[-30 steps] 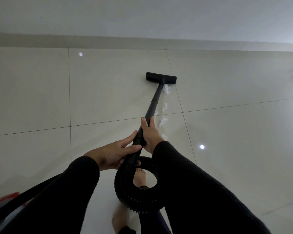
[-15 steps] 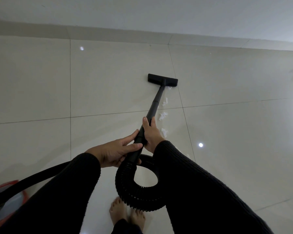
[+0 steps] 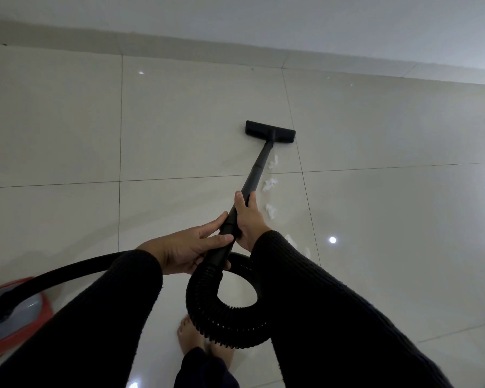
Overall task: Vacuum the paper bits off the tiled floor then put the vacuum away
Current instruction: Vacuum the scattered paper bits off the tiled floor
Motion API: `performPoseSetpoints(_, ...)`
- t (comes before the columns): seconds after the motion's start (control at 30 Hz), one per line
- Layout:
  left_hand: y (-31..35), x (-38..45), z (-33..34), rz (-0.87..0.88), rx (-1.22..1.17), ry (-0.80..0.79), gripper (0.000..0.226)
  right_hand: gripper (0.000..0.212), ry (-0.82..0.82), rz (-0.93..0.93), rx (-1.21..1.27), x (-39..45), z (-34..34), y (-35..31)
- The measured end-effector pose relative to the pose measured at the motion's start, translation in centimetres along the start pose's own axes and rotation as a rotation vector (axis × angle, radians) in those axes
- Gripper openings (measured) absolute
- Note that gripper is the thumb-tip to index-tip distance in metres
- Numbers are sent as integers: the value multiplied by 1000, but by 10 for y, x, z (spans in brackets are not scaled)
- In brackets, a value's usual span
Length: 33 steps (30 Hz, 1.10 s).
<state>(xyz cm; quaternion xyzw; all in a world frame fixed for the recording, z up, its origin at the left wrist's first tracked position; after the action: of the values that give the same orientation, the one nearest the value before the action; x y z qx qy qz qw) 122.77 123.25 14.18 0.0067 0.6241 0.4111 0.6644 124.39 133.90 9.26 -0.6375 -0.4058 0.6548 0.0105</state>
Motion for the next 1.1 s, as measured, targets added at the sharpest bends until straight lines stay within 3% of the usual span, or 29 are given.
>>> performPoseSetpoints(1.1, -112, -86, 7, -20, 99, -23, 78, 65, 70, 7, 97, -93, -13, 120)
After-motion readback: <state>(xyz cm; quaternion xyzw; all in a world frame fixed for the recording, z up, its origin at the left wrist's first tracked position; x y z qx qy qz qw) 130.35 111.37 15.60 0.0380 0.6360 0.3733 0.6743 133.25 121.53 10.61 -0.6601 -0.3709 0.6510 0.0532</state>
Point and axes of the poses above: each hand's wrist, its own x-axis towards the middle knuckle, its own z-axis out of the palm, y = z × x, the point moved 10 cm from there along x, towards the middle knuckle, and after that the axes turned 13 degrees about y, right-handed, at the moved point
